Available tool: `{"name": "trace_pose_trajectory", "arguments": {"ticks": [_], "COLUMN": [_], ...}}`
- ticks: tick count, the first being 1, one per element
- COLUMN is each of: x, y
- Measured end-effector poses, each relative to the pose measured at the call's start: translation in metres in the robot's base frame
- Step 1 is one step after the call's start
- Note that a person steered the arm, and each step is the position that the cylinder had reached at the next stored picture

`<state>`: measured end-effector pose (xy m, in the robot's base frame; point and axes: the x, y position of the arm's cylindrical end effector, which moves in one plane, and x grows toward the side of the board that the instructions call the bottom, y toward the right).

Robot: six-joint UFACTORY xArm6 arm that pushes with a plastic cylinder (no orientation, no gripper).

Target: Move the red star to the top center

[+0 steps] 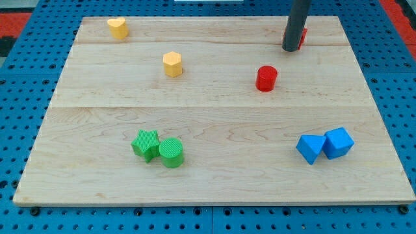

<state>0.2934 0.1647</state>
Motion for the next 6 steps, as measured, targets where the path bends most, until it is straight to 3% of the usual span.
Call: {"name": "trace_pose_trajectory", "arguments": {"ticks": [1,2,3,4,5,6], "x": [0.004,-0.016,-0.026,-0.014,0.002,-0.047], "y": [0.053,0.040,-0.089,-0.085,0.024,0.065]}}
